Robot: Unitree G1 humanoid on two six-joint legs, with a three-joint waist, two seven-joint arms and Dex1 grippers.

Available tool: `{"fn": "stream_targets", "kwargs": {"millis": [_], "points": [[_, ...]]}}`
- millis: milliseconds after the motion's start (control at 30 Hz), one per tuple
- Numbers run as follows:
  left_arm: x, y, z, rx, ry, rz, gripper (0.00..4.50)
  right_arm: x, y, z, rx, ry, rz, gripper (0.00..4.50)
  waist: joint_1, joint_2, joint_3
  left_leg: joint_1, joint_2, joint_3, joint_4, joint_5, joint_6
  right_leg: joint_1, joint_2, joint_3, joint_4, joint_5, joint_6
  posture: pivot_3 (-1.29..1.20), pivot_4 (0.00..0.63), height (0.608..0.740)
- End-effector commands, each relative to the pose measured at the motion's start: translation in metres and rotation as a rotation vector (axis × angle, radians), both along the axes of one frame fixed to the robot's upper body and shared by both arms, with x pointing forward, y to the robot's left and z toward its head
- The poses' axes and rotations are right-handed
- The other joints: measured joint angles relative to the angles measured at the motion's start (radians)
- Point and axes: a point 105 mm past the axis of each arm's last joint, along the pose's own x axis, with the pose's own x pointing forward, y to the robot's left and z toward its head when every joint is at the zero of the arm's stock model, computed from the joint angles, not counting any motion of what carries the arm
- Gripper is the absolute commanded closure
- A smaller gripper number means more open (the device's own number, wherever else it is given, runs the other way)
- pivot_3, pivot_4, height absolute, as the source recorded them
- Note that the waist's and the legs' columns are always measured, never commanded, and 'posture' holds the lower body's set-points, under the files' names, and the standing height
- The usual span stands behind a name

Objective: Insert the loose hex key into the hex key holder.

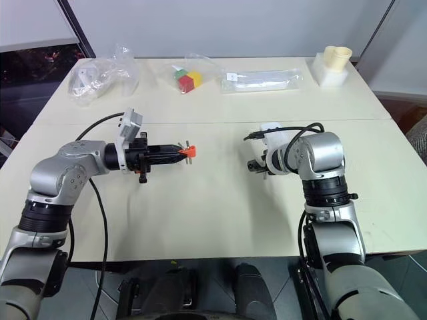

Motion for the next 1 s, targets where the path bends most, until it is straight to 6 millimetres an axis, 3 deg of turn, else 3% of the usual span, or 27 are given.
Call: {"fn": "stream_targets", "kwargs": {"millis": [33,167,400,700,767,867,1000], "points": [[-0.001,0.0,0.011,-0.001,-0.064,-0.001,4.4,-0.001,0.006,0.001,0.031,0.016,0.024,2.33,0.0,0.0,0.0,0.0,0.0,0.0,0.0,0.0,0.0,0.0,0.0,0.0,0.0,0.0,0.0,0.0,0.15,0.74],[0.001,0.0,0.011,0.0,-0.07,0.005,4.4,-0.003,0.007,0.001,0.031,0.019,0.034,4.47,-0.005,0.0,0.0,0.0,0.001,0.0,0.0,0.0,0.0,0.0,0.0,0.0,0.0,0.0,0.0,0.0,0.15,0.74],[0.002,0.002,0.013,0.0,-0.078,0.01,4.4,-0.005,0.016,0.012,0.02,-0.04,0.086,4.47,-0.003,0.0,0.0,0.0,0.001,0.0,-0.001,0.0,0.0,0.0,0.001,0.0,0.0,0.0,0.0,0.0,0.15,0.74],[0.002,-0.002,0.01,-0.007,-0.051,-0.005,4.4,0.021,0.035,0.08,0.207,-0.632,0.112,4.47,0.002,0.0,0.0,0.0,0.0,0.0,-0.001,0.0,0.0,0.0,0.002,0.0,-0.001,0.0,0.0,0.0,0.15,0.74],[0.003,-0.002,0.008,-0.004,-0.039,0.001,4.4,0.019,0.043,0.096,0.3,-0.732,0.163,4.47,0.0,0.0,0.0,0.0,0.0,0.0,-0.001,0.0,0.0,0.0,0.002,0.0,-0.001,0.0,0.0,0.0,0.15,0.74],[0.009,0.0,0.006,-0.009,-0.021,0.025,4.4,0.006,0.061,0.116,0.287,-0.918,0.342,4.47,0.0,0.0,0.0,0.0,0.0,0.0,-0.001,0.0,0.0,0.0,0.002,0.0,-0.001,0.0,0.0,0.0,0.15,0.74],[0.02,0.0,0.008,-0.027,-0.008,0.061,4.4,-0.01,0.08,0.124,0.378,-1.048,0.44,4.47,0.0,0.0,0.0,0.0,0.0,0.0,-0.001,0.0,0.0,0.0,0.002,-0.001,-0.001,0.0,0.001,0.0,0.15,0.74]]}}
